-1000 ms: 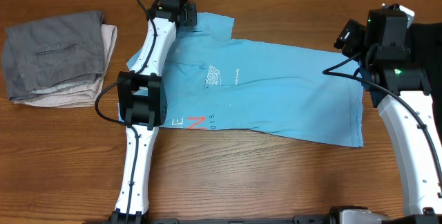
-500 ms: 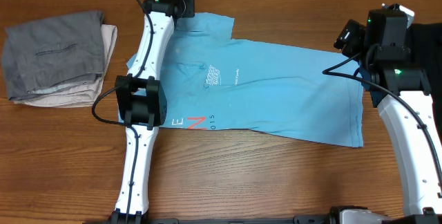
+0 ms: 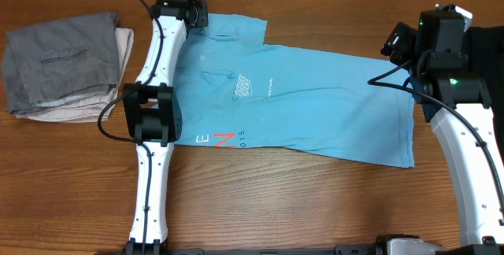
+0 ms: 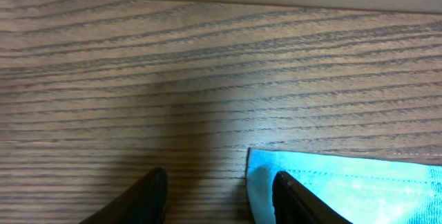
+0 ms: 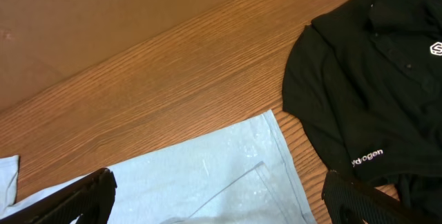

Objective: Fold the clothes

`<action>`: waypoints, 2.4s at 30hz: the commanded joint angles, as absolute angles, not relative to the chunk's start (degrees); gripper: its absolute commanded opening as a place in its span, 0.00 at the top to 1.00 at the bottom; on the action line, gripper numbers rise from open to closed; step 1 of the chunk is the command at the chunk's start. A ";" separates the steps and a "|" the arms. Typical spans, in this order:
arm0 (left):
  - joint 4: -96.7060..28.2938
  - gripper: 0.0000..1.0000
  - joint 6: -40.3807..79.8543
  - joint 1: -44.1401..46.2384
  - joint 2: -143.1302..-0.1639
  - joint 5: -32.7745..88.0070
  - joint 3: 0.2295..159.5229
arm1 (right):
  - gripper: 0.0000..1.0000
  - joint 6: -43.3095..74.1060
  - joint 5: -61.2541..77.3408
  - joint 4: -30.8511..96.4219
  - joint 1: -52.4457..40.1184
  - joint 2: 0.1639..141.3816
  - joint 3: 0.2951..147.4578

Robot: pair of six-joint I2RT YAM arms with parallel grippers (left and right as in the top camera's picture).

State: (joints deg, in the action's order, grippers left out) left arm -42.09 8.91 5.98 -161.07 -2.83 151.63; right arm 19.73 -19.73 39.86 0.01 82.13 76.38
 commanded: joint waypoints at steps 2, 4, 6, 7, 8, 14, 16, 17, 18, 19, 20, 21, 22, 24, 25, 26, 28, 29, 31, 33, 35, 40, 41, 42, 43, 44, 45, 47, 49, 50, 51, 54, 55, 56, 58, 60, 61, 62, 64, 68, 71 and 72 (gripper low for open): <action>-40.62 0.47 9.67 6.57 -159.81 -1.78 150.74 | 0.00 20.21 -20.08 39.57 0.12 82.08 76.62; -40.01 0.47 9.69 6.57 -159.81 0.08 150.74 | 0.00 20.21 -20.08 39.57 0.12 82.11 76.60; -39.79 0.46 9.69 6.57 -159.81 1.52 150.74 | 0.00 20.21 -20.08 39.55 0.12 82.08 76.62; -39.90 0.46 9.69 6.57 -159.81 1.52 150.74 | 0.00 20.21 -20.08 39.57 0.12 82.08 76.62; -40.03 0.46 9.72 6.57 -159.87 1.56 150.74 | 0.00 20.21 -20.08 39.57 0.12 82.11 76.62; -39.94 0.45 9.67 7.09 -160.03 2.59 150.36 | 0.00 20.21 -20.08 39.55 0.12 82.08 76.62; -39.94 0.46 9.67 7.22 -160.03 2.57 150.36 | 0.00 20.21 -20.08 39.55 0.12 82.11 76.62; -40.01 0.46 9.67 7.29 -160.03 2.57 150.32 | 0.00 20.21 -20.08 39.55 0.12 82.11 76.62; -40.01 0.46 9.67 7.29 -160.03 2.57 150.15 | 0.00 20.21 -20.08 39.55 0.12 82.11 76.62; -40.03 0.46 9.67 7.31 -160.03 2.57 150.08 | 0.00 20.21 -20.08 39.55 0.12 82.11 76.60; -40.03 0.46 9.67 7.33 -160.03 2.57 149.97 | 0.00 20.21 -20.08 39.57 0.12 82.11 76.60; -39.88 0.46 9.67 7.35 -160.05 2.57 149.60 | 0.00 20.21 -20.08 39.55 0.12 82.08 76.62; -39.55 0.46 9.65 7.38 -160.05 2.57 149.14 | 0.00 20.21 -20.08 39.57 0.12 82.11 76.60; -38.57 0.46 9.65 7.51 -160.05 2.55 148.03 | 0.00 20.21 -20.08 39.57 0.12 82.11 76.60; -37.74 0.45 9.67 7.55 -160.05 2.57 147.28 | 0.00 20.21 -20.08 39.57 0.12 82.11 76.62; -37.17 0.45 9.67 7.60 -160.05 2.57 146.80 | 0.00 20.21 -20.08 39.55 0.12 82.08 76.60; -36.42 0.46 9.67 7.64 -160.05 2.57 146.02 | 0.00 20.21 -20.08 39.55 0.12 82.11 76.60; -35.79 0.46 9.69 7.64 -160.05 2.57 145.43 | 0.00 20.21 -20.08 39.55 0.12 82.08 76.62; -35.31 0.48 9.67 7.64 -160.05 2.57 144.84 | 0.00 20.21 -20.08 39.55 0.12 82.11 76.60; -35.31 0.54 9.67 7.64 -160.05 2.57 144.68 | 0.00 20.21 -20.08 39.57 0.12 82.11 76.60; -35.24 0.62 9.67 7.64 -160.05 2.57 144.68 | 0.00 20.21 -20.08 39.55 0.12 82.08 76.60; -35.79 0.64 9.54 7.73 -160.05 2.59 144.68 | 0.00 20.21 -20.08 39.55 0.12 82.11 76.60; -35.94 0.65 9.08 7.81 -160.05 2.59 144.68 | 0.00 20.21 -20.08 39.57 0.12 82.11 76.60; -36.03 0.64 8.58 7.92 -160.05 2.48 144.68 | 0.00 20.21 -20.08 39.55 0.12 82.11 76.60; -36.14 0.64 8.01 8.08 -160.05 2.39 144.68 | 0.00 20.21 -20.08 39.57 0.12 82.11 76.60; -36.16 0.64 7.42 8.21 -160.05 2.37 144.68 | 0.00 20.21 -20.08 39.57 0.12 82.11 76.62; -36.18 0.64 6.76 8.34 -160.05 2.35 144.68 | 0.00 20.21 -20.08 39.57 0.12 82.08 76.62; -36.16 0.66 6.26 8.67 -160.05 2.28 144.68 | 0.00 20.21 -20.08 39.57 0.12 82.08 76.60; -36.14 0.68 6.09 9.02 -160.05 2.02 144.68 | 0.00 20.21 -20.08 39.55 0.12 82.11 76.62; -36.14 0.72 5.41 9.13 -160.05 1.93 144.68 | 0.00 20.21 -20.08 39.55 0.12 82.11 76.62; -36.12 0.75 4.16 9.26 -160.05 1.93 144.68 | 0.00 20.21 -20.08 39.57 0.12 82.11 76.60; -35.92 0.82 1.37 9.45 -160.05 1.87 144.68 | 0.00 20.21 -20.08 39.57 0.12 82.11 76.62; -35.90 0.84 1.26 9.45 -160.05 1.61 144.70 | 0.00 20.21 -20.08 39.55 0.12 82.11 76.60; -35.90 0.85 1.26 9.45 -160.05 1.02 144.70 | 0.00 20.21 -20.08 39.55 0.12 82.08 76.62; -35.90 0.89 1.28 9.45 -160.05 -0.03 144.94 | 0.00 20.21 -20.08 39.57 0.12 82.11 76.60; -35.86 0.95 1.28 9.45 -159.94 -0.60 145.27 | 0.00 20.21 -20.08 39.57 0.12 82.11 76.60; -35.81 0.96 1.28 9.45 -159.94 -0.58 145.58 | 0.00 20.21 -20.08 39.55 0.12 82.11 76.60; -35.86 0.96 1.28 9.45 -159.94 -0.58 145.97 | 0.00 20.21 -20.08 39.55 0.12 82.11 76.60; -35.90 0.96 1.52 9.45 -159.92 -0.54 146.74 | 0.00 20.21 -20.08 39.55 0.12 82.11 76.60; -36.93 0.96 3.46 9.78 -159.61 -0.40 148.73 | 0.00 20.21 -20.08 39.57 0.12 82.08 76.60; -39.53 0.96 3.90 9.96 -158.76 -0.49 151.09 | 0.00 20.21 -20.08 39.57 0.12 82.08 76.60; -40.60 0.96 3.90 9.96 -158.36 -0.60 152.09 | 0.00 20.21 -20.08 39.55 0.12 82.11 76.62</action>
